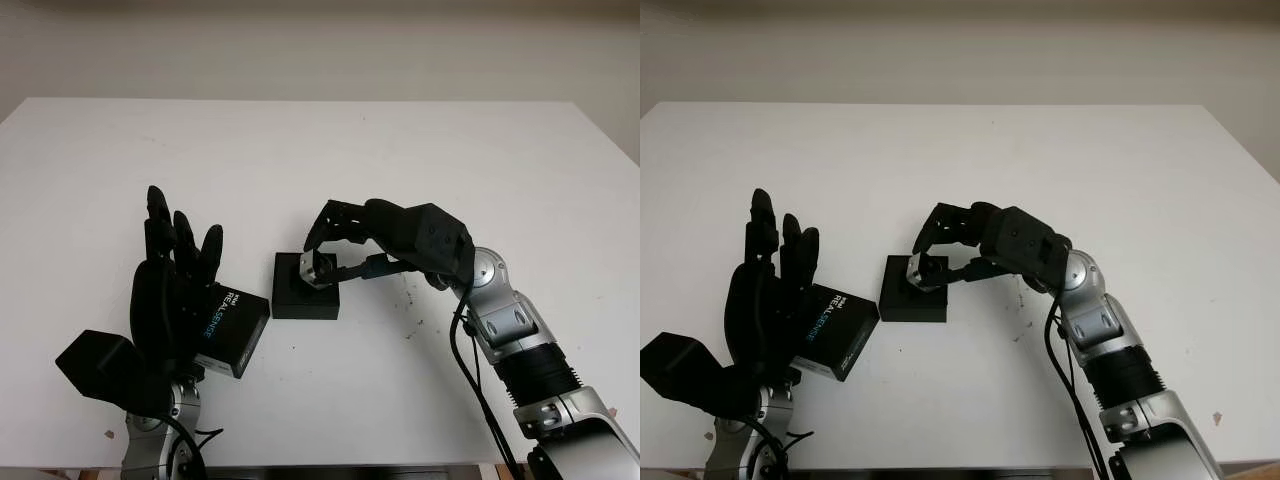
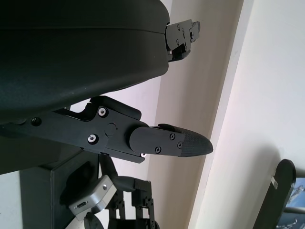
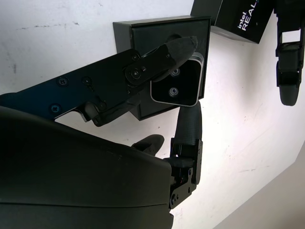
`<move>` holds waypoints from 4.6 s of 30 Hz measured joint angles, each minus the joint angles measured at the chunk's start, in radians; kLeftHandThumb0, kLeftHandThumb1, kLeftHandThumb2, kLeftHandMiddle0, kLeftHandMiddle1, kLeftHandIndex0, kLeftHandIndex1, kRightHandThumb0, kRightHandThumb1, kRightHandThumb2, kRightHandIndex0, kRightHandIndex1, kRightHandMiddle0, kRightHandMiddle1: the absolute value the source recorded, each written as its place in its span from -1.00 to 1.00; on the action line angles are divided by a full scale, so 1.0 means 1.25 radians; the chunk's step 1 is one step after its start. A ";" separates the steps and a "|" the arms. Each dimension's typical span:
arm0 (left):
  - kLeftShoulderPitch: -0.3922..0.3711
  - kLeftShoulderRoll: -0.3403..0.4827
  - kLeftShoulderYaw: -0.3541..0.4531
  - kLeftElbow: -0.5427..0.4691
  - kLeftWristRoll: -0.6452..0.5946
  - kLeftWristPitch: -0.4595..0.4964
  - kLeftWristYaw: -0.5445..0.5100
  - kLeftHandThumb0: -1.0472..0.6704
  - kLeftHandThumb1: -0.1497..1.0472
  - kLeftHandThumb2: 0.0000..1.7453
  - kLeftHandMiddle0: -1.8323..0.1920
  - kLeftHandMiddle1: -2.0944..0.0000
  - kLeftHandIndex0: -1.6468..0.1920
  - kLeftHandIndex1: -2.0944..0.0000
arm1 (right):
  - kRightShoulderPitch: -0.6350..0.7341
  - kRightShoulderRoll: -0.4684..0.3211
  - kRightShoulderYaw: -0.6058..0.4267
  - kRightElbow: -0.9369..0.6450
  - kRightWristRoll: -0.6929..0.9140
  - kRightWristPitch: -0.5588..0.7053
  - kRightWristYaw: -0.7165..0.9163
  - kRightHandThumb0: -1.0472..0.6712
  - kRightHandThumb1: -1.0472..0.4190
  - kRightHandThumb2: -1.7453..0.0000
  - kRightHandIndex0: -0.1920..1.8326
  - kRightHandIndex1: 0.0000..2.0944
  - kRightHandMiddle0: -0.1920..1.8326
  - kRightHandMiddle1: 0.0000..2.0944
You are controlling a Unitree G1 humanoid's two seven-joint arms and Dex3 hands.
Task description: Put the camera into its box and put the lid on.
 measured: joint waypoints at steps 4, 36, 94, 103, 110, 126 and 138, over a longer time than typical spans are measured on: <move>0.000 0.000 0.000 0.000 -0.003 0.000 -0.001 -0.42 1.00 -0.74 1.00 1.00 1.00 1.00 | -0.002 0.008 0.000 0.018 0.000 -0.006 0.000 -0.35 -0.87 0.94 -0.54 -0.61 -0.49 0.63; 0.012 -0.010 -0.002 -0.001 -0.002 -0.013 0.000 -0.41 1.00 -0.76 1.00 1.00 1.00 1.00 | -0.019 -0.081 0.064 -0.023 -0.121 -0.126 0.087 -0.57 -0.82 0.94 -1.00 -1.00 -0.81 -0.84; -0.067 0.814 0.044 -0.124 0.255 0.107 -0.583 -0.64 0.62 -0.94 0.93 0.96 0.94 0.97 | 0.003 0.007 -0.329 0.078 0.319 0.108 -0.118 -0.46 -0.93 0.94 -0.74 -0.93 -0.70 -0.89; -0.101 0.775 -0.011 -0.079 0.294 0.078 -0.555 -0.69 0.67 -0.93 0.91 0.95 0.94 0.96 | 0.003 0.007 -0.332 0.078 0.327 0.111 -0.129 -0.50 -0.91 0.94 -0.73 -0.93 -0.70 -0.89; -0.133 0.772 -0.050 -0.035 0.339 0.044 -0.543 -0.61 0.68 -0.93 0.88 0.94 0.92 0.95 | 0.005 0.007 -0.332 0.078 0.329 0.111 -0.124 -0.48 -0.92 0.94 -0.73 -0.93 -0.71 -0.88; -0.180 0.783 -0.113 0.037 0.386 -0.021 -0.609 -0.60 0.71 -0.94 0.83 0.94 0.85 0.93 | 0.016 0.007 -0.331 0.070 0.321 0.111 -0.143 -0.48 -0.93 0.94 -0.72 -0.93 -0.71 -0.85; -0.132 0.703 -0.101 0.077 0.322 -0.113 -0.502 -0.19 0.83 -0.93 0.39 0.56 0.38 0.59 | 0.025 0.008 -0.331 0.040 0.323 0.127 -0.164 -0.47 -0.95 0.93 -0.70 -0.93 -0.71 -0.84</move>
